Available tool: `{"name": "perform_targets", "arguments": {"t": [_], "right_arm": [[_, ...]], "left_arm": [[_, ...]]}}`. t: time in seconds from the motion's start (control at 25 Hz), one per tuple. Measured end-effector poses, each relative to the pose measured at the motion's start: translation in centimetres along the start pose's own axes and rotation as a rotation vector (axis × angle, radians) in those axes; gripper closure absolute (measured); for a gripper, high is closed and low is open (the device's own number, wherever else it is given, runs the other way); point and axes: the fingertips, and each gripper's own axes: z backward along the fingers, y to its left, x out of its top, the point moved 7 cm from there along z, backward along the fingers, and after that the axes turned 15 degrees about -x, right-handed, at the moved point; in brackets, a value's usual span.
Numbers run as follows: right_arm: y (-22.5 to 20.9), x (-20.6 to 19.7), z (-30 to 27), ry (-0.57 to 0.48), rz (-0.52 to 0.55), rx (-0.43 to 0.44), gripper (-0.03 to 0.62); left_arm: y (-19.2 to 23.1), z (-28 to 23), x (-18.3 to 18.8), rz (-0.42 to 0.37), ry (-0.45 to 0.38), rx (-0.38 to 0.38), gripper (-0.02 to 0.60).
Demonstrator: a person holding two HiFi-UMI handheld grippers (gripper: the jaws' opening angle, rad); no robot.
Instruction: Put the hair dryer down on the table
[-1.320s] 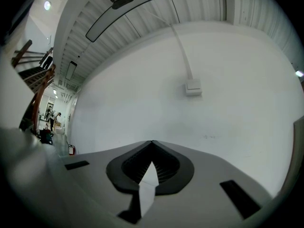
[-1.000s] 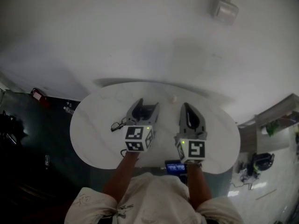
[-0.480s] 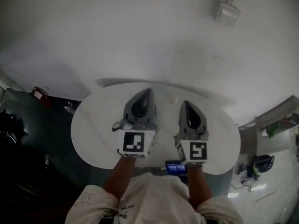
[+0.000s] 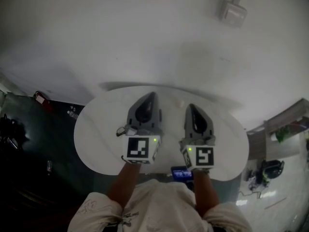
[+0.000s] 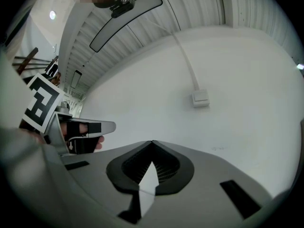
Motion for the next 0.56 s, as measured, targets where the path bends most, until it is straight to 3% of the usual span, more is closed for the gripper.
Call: {"name": "perform_targets", "arguments": {"t": [0.56], "right_arm": [[-0.07,0.3,0.38,-0.004,-0.005,0.003,0.597]], "left_arm": [[-0.19,-0.11,-0.82,-0.027,0.015,0.006,0.584]]}}
